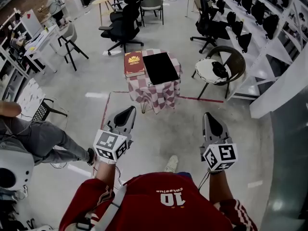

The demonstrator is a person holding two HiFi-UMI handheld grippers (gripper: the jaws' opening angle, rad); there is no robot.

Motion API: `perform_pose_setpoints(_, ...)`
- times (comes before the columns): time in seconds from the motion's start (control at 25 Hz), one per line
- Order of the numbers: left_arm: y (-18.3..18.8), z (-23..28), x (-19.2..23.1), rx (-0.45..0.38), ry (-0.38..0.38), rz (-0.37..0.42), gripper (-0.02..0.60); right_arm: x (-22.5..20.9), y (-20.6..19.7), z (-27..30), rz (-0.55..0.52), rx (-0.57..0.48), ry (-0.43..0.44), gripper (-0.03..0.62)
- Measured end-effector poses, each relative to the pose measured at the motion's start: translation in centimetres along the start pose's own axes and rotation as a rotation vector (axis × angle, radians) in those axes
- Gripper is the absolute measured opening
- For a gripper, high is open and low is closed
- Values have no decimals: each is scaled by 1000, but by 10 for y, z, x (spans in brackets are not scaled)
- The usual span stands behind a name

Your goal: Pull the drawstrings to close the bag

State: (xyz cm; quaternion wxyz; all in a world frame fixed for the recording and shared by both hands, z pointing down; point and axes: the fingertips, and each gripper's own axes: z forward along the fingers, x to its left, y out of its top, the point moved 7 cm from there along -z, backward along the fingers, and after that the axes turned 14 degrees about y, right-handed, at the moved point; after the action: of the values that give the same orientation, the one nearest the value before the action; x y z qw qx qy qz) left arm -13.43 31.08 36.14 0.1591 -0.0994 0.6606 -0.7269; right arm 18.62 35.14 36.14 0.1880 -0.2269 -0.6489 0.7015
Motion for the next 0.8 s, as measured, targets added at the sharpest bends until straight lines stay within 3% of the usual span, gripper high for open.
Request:
perform_pose_setpoints(0.48,13,97,-13,33,78,53,0,-94,0,59,46,1,85,14)
perform_pose_setpoints(0.8,12,132,-10,56,112,65,0,-126,-5,90,72,7,124,14)
